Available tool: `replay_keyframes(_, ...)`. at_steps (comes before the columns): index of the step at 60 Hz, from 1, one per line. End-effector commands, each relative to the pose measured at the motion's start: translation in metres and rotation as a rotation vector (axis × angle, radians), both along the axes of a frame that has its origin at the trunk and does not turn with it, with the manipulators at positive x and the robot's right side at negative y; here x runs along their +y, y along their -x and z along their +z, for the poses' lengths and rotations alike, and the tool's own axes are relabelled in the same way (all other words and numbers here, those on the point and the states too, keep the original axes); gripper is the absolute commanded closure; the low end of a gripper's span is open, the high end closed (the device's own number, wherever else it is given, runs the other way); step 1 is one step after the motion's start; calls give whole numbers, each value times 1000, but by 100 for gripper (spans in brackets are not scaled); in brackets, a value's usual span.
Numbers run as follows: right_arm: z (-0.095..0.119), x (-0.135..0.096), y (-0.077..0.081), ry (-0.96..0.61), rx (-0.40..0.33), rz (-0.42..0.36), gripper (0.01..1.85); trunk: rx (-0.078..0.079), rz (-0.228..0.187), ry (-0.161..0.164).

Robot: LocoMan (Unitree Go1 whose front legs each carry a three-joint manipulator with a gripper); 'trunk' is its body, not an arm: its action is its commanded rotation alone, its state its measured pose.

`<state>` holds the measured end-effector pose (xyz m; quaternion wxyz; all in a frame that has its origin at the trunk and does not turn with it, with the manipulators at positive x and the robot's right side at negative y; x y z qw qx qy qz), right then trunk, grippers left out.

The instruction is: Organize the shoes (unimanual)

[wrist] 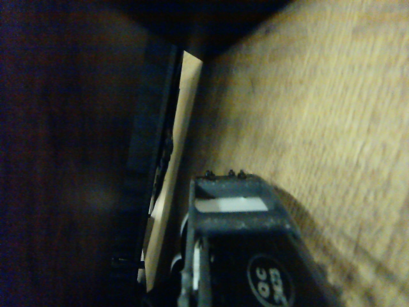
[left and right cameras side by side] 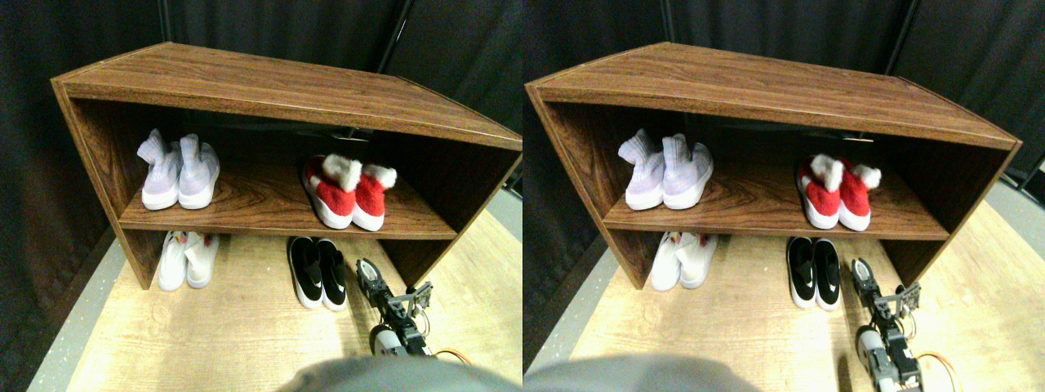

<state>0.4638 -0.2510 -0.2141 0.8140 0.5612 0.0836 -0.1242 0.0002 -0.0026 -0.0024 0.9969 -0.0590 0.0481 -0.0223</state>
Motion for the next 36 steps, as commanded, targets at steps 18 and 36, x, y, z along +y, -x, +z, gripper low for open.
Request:
replay_keyframes(18,74,-2,47,87,-247,221,180,-52,-24,-6)
replay_keyframes(36,110,0,93,33,-300,270,180,-98,-42,-8)
